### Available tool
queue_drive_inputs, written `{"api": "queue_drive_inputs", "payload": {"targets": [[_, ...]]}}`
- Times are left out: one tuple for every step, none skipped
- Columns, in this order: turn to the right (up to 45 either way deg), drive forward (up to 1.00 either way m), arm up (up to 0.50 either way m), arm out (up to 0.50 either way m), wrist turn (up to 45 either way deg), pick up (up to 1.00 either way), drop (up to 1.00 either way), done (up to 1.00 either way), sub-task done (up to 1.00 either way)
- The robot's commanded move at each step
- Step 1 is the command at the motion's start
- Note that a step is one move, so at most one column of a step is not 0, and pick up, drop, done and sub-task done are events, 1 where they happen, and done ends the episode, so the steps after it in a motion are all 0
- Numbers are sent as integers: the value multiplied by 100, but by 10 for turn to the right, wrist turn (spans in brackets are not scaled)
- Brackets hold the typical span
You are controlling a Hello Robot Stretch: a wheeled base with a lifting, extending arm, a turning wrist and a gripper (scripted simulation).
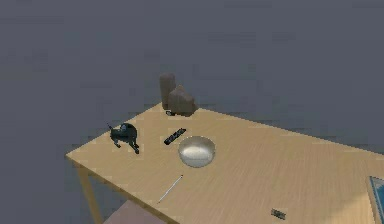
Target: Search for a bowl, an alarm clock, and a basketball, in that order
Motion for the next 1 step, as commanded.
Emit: {"api": "queue_drive_inputs", "payload": {"targets": [[0, 0, 0, 0, 0, 0, 0, 0, 100]]}}
